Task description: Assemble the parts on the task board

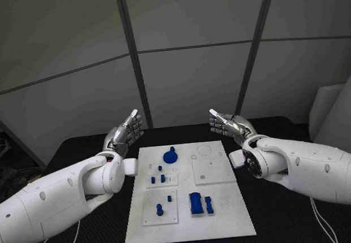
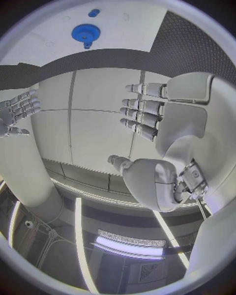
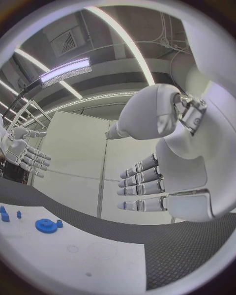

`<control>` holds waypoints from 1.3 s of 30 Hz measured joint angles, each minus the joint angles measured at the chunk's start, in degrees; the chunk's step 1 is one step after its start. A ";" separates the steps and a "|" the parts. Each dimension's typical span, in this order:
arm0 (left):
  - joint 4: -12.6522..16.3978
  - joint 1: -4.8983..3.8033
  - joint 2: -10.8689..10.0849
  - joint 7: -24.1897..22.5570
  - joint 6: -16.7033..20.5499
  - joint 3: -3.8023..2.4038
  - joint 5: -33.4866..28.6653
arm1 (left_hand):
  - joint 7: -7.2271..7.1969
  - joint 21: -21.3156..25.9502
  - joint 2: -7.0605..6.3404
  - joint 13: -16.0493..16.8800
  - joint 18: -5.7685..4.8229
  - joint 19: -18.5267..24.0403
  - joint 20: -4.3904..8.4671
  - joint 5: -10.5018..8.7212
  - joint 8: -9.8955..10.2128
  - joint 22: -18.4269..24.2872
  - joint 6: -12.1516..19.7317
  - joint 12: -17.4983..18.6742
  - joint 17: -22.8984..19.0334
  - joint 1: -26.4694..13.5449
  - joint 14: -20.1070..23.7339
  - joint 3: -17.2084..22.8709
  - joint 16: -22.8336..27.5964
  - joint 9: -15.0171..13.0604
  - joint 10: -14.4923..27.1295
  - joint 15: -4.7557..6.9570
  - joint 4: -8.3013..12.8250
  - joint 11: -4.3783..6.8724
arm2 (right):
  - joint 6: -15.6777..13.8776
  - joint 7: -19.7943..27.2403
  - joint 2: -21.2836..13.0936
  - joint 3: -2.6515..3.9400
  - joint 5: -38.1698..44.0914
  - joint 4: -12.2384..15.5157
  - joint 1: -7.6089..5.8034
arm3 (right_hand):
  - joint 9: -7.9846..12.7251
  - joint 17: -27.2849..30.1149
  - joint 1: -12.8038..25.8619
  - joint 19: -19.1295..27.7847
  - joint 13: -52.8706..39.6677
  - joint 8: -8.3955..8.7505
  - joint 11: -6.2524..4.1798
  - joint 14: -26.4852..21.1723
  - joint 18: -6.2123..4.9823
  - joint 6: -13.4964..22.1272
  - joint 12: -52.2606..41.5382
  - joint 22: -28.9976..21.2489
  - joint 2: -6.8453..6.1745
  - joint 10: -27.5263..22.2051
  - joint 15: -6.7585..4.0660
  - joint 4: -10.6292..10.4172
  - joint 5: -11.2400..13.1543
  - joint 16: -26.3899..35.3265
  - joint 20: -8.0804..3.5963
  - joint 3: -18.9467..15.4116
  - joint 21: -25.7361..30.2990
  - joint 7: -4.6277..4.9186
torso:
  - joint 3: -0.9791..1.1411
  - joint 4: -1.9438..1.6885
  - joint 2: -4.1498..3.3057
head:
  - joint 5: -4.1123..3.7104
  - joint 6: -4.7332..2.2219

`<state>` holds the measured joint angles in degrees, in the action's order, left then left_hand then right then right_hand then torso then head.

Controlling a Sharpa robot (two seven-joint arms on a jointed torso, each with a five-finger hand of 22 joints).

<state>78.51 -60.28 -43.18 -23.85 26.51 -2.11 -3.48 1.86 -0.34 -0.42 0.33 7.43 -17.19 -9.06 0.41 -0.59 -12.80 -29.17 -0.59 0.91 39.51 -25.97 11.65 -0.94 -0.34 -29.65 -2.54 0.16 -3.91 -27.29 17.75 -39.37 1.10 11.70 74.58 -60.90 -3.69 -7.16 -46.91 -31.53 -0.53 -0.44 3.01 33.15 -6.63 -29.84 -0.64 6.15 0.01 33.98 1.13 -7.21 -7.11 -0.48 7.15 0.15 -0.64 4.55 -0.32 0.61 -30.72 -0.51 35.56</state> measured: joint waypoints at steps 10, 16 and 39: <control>10.40 0.20 -1.35 -2.74 11.44 2.03 1.60 | -1.54 0.00 0.35 -0.22 0.01 5.71 3.35 0.00 0.33 4.44 10.08 0.25 -0.71 -13.67 8.98 -4.00 0.60 0.21 10.28 2.09 -0.16 3.19 | -10.07 6.67 -4.59 -0.99 -6.91 13.13 0.75 | 3.02 3.93 16.23 10.84 0.39 0.00 -2.48 -11.49 0.93 10.34 0.23 -4.40 0.00 -11.74 -0.92 3.53 4.09 0.22 -4.17 -0.12 0.26 -3.70 | 0.30 -0.54 -0.42 | 0.50 -1.17; 11.30 0.21 -1.47 -3.81 14.97 2.14 2.17 | -1.72 0.00 0.40 -0.25 0.02 8.50 6.24 0.00 0.34 6.25 14.27 0.26 -0.81 -19.29 12.70 -5.57 0.60 0.27 14.49 2.39 -0.09 3.65 | -13.81 9.19 -5.28 -1.12 -9.54 15.20 0.84 | 3.44 5.94 22.87 15.37 0.44 0.22 -2.80 -16.14 4.05 14.56 0.22 -5.51 -0.01 -16.55 -1.06 5.72 5.94 0.22 -6.01 -0.12 0.26 -4.23 | 0.31 -0.59 -0.46 | 0.51 -1.19; 11.34 0.21 -1.50 -4.50 17.32 2.14 2.62 | -1.85 0.00 0.44 -0.23 0.02 16.90 9.05 -0.22 0.32 12.73 28.39 0.25 -0.86 -36.65 25.48 -11.49 0.59 0.27 28.85 2.53 -0.14 3.89 | -16.41 11.11 -5.30 -1.12 -11.68 15.25 0.84 | 3.63 7.05 37.38 24.98 0.44 0.21 -3.12 -26.26 5.80 23.66 0.44 -6.06 -0.11 -27.03 -1.13 6.87 6.82 0.21 -7.07 -0.21 0.26 -4.63 | 0.32 -0.62 -0.47 | 0.52 -1.19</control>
<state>89.85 -60.07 -44.68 -28.35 43.83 0.04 -0.86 0.00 -0.34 0.01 0.09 7.45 -0.29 -0.01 0.19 -0.27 -0.07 -0.78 -0.34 0.05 2.86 -0.49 0.16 -0.34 -0.08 -0.80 0.00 0.02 -0.01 -43.70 28.86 -44.68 -0.02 0.02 89.83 -60.07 -0.07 -0.11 -9.53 -6.55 -0.08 -0.22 -0.11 6.89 -0.83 -6.18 -0.20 0.09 -0.09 6.95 0.00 -0.33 -0.28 -0.26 0.08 -0.06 -0.38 -0.07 0.00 -0.01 -31.18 0.01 34.37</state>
